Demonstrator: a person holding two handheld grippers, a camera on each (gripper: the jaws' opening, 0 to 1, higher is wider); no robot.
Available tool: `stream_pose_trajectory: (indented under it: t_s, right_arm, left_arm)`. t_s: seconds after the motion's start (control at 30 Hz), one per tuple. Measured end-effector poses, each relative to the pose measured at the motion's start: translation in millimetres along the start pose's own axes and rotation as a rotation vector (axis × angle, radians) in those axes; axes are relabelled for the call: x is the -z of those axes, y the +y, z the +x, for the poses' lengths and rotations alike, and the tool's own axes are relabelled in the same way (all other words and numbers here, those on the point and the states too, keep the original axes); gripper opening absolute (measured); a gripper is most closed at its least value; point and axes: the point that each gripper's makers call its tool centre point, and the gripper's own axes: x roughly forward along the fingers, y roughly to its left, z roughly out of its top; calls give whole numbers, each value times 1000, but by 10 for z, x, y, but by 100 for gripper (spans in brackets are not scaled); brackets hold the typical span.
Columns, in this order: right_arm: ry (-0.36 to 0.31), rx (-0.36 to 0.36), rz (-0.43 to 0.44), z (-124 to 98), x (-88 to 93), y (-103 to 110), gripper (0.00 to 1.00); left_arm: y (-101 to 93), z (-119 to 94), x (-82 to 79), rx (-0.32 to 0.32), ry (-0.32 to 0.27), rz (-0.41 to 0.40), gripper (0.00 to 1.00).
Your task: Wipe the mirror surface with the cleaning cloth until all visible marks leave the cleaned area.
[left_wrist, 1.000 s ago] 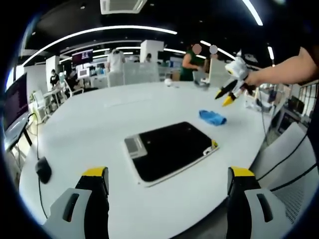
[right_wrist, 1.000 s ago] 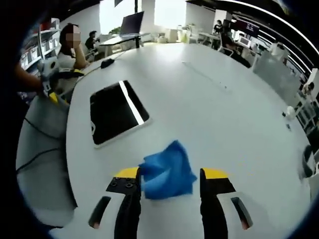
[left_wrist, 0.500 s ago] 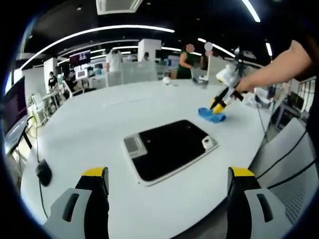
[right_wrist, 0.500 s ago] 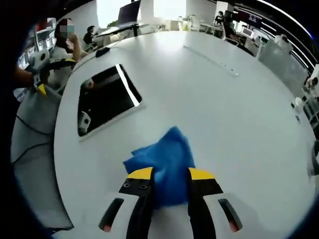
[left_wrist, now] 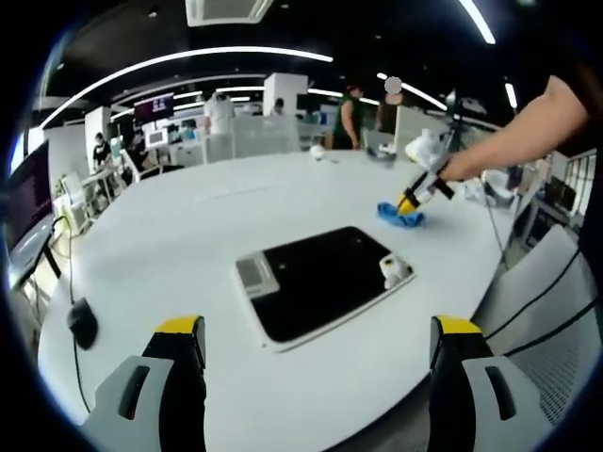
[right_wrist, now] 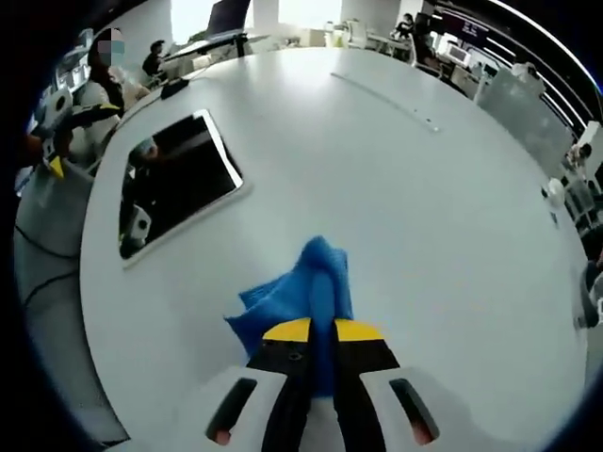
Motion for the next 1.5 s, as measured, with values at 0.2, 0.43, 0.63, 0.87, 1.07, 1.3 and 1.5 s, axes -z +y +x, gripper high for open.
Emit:
stream_pose_trajectory:
  t_s: [0.2,0.43,0.63,0.87,1.07,1.3,1.5]
  right_arm:
    - [13,0,41,-32,-37,-12,2]
    - [10,-5,46,-153,-164,4,2]
    - [32,-2,53,-316,-230,-16,2]
    - [43,16,85,-498,-296,-71,2]
    - [45,22,106,-591,-335,-40,2]
    - [45,29,125,-599,-356,0,2]
    - [54,34,149,-567,-380,29,2]
  left_arm:
    - [5,8,3,-1,0,6,99]
    - [16,0,-18,-3,-14,5,100]
    - [16,-4,-33,-3,-21,8,99]
    - [0,-1,-43,11,-29,11,99]
    - [-18,-5,-44,19,-27,15,99]
    - [-3,-10,-76,12,-45,14,99]
    - [-25,-13,-86,24,-52,14,99]
